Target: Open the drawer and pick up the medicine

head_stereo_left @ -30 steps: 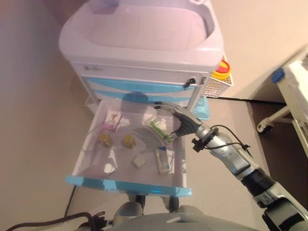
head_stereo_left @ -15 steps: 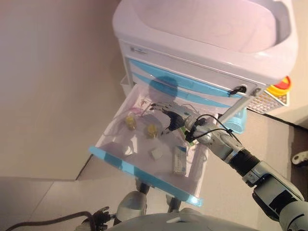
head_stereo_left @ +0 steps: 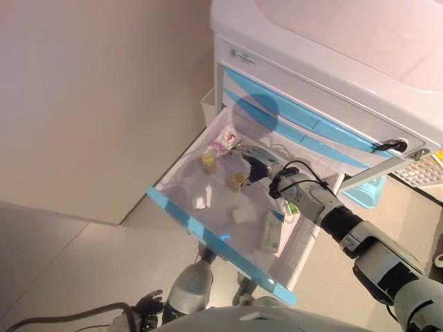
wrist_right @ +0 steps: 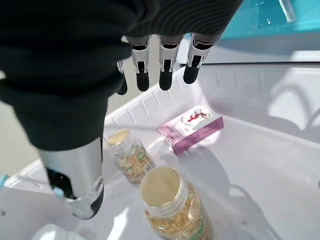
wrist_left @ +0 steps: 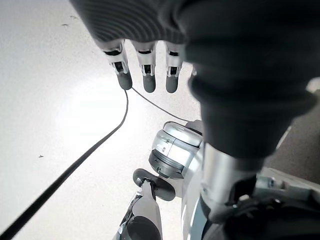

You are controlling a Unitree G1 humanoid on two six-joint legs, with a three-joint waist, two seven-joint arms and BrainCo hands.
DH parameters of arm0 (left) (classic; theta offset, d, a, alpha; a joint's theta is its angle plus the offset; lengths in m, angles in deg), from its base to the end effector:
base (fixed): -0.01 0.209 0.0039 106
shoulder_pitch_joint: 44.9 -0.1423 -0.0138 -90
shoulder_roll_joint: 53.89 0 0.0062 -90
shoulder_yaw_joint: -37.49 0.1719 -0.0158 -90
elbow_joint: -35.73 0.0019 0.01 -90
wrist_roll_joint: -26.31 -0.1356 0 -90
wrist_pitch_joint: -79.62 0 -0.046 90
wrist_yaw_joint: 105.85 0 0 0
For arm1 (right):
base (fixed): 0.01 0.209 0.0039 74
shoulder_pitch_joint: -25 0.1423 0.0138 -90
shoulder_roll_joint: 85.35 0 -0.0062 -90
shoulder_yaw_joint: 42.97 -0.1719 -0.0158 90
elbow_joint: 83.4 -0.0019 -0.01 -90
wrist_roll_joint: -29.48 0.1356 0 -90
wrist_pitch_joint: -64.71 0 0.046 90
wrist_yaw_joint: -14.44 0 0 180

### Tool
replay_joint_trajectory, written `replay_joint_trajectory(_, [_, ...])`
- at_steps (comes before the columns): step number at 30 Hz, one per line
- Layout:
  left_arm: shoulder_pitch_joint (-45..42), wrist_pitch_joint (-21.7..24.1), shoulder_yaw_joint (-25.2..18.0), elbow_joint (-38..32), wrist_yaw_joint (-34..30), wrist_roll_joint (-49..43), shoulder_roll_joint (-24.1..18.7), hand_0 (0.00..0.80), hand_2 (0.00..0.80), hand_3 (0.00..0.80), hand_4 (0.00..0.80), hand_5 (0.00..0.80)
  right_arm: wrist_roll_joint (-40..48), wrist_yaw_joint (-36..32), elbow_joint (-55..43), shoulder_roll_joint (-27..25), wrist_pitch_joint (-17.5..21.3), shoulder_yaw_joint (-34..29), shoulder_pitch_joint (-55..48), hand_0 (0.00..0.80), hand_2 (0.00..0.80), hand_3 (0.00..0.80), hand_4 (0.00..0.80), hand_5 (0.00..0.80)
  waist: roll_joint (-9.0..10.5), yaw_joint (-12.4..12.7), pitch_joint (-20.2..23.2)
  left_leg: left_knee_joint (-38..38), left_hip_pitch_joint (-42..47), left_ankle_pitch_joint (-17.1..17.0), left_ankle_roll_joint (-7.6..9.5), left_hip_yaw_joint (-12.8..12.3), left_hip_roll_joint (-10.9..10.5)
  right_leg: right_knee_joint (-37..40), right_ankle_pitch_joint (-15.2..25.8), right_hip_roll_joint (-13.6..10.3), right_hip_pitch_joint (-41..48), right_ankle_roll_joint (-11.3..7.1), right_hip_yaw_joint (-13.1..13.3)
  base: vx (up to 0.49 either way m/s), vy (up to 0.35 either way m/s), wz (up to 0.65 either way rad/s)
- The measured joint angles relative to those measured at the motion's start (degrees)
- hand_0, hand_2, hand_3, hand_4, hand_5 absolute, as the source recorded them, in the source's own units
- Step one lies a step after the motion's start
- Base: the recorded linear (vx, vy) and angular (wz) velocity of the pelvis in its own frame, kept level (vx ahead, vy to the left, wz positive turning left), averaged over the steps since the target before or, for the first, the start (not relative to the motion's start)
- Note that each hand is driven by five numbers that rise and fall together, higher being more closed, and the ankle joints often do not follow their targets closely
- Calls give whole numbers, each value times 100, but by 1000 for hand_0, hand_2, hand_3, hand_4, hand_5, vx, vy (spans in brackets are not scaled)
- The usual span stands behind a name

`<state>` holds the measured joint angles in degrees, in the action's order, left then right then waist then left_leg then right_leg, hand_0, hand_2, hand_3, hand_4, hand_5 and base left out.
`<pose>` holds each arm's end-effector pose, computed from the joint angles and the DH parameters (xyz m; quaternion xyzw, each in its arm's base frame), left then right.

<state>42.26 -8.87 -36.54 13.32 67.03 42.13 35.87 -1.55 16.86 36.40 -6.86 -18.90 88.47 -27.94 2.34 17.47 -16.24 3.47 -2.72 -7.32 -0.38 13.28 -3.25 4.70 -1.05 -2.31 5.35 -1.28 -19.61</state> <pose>0.0607 0.2251 -0.1012 0.0425 0.5743 -0.0070 0.8175 0.2842 -0.1312 0.0801 -0.6047 -0.1093 0.2556 0.7464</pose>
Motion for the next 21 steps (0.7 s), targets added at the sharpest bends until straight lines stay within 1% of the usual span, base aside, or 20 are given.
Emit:
replay_joint_trajectory(4, [7, 37, -1, 1, 2, -1, 0, 0, 0, 0, 0, 0, -152, 0, 272, 207, -16, 3, 63, 0, 0, 0, 0, 0, 10, 32, -8, 1, -17, -5, -6, 44, -1, 19, -1, 6, 7, -1, -34, 2, -6, 5])
replay_joint_trajectory(8, [22, 122, 1, 9, 1, -2, -7, 0, 0, 0, 0, 0, -222, -3, 441, 250, -16, 8, 111, 0, 0, 0, 0, 0, 19, 43, -14, 0, -116, -32, -47, 130, 7, 25, -2, 10, -57, -1, -131, -22, -5, 11])
replay_joint_trajectory(11, [94, 126, 8, 15, 0, -2, -11, 0, 0, 0, 0, 0, -242, -12, 633, 254, -23, 51, 186, 0, 0, 0, 0, 0, 31, 99, -68, -1, -183, -69, -45, 150, 16, 18, -1, 21, -117, -1, -146, -17, -5, 3])
replay_joint_trajectory(15, [176, 135, 7, 18, 1, -1, -33, 0, 0, 0, 0, 0, -364, -49, 711, 266, -26, 190, 220, 0, 0, 0, 0, 0, 95, 124, -195, -1, -194, -70, -48, 153, 12, 17, -1, 17, -126, -1, -148, 0, 0, 0])
replay_joint_trajectory(17, [217, 134, 7, 19, 0, -2, -51, 0, 0, 0, 0, 0, -404, -67, 762, 312, -34, 216, 225, 0, 0, 0, 0, 0, 125, 125, -211, 1, -211, -70, -47, 153, 7, 16, -1, 13, -144, -1, -148, 0, 0, 0])
replay_joint_trajectory(21, [316, 131, 12, 18, 7, -1, -64, 0, 0, 0, 0, 0, -450, -192, 922, 396, -43, 223, 330, 0, 0, 0, 0, 0, 127, 125, -212, 1, -258, -71, -46, 151, 8, 16, -1, 13, -197, -2, -148, 0, 0, 0])
